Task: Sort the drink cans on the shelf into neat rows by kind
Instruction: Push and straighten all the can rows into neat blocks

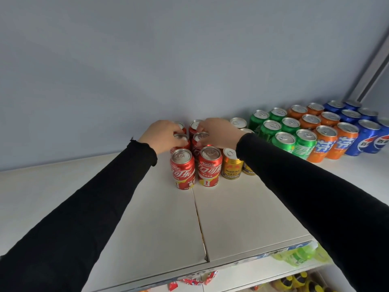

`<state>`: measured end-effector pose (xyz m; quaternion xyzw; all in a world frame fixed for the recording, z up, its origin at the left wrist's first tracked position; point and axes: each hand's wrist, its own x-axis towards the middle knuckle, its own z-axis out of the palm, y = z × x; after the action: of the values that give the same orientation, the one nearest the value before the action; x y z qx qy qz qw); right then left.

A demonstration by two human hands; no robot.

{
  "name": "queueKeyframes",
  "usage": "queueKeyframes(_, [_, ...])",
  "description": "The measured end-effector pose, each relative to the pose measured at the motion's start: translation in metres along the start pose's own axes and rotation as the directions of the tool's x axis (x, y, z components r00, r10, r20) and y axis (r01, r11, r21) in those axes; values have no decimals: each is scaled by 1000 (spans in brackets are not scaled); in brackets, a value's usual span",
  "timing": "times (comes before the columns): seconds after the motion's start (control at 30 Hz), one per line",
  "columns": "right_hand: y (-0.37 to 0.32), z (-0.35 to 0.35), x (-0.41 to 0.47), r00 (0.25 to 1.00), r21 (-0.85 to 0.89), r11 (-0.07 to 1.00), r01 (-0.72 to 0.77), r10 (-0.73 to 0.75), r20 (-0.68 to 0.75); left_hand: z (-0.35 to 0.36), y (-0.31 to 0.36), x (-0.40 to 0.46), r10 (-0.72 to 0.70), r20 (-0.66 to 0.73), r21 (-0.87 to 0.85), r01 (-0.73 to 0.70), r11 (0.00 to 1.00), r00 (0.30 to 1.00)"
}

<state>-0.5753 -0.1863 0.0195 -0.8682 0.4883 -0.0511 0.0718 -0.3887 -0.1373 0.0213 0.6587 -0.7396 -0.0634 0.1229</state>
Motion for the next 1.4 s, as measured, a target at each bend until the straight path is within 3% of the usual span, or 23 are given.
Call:
queueKeyframes(0.23, [8, -8, 9, 999, 160, 987, 3, -9, 35, -6, -7, 15, -11, 126, 67, 2, 998, 992])
queueKeyframes(0.33, [14, -10, 27, 989, 273, 961, -49, 84, -120, -7, -10, 25, -40, -7, -22, 39, 999, 999])
queueKeyframes(0.43, [12, -6, 41, 991, 179, 980, -92, 108, -84, -2, -19, 40, -74, -111, -35, 70, 997, 991])
queueKeyframes(0.53, [7, -2, 48, 995, 81, 992, -98, 100, -17, 6, -24, 51, -50, -32, 41, 51, 998, 998])
queueKeyframes(0.83, [9, -1, 58, 998, 5, 998, -60, 60, 9, 6, -27, 62, -79, 25, -16, 79, 997, 997])
queueKeyframes(0.9, [12, -1, 56, 998, 44, 997, -61, 60, 22, 8, -26, 64, -83, 35, -7, 84, 996, 996])
queueKeyframes(1.03, [30, -4, 46, 997, 309, 950, -50, 63, -33, 8, -23, 60, -107, 7, -22, 107, 994, 994])
queueKeyframes(1.13, [53, -17, 29, 990, 374, 927, -16, 67, -124, 4, -9, 52, -55, -69, -19, 54, 998, 996])
queueKeyframes(1.23, [81, -32, 5, 991, 343, 939, 5, 41, -126, -4, 26, 43, 58, -111, -16, -61, 998, 992])
queueKeyframes(1.4, [122, -39, -43, 995, 186, 978, 92, -85, -47, 4, 94, 28, 213, 34, 76, -215, 974, 976])
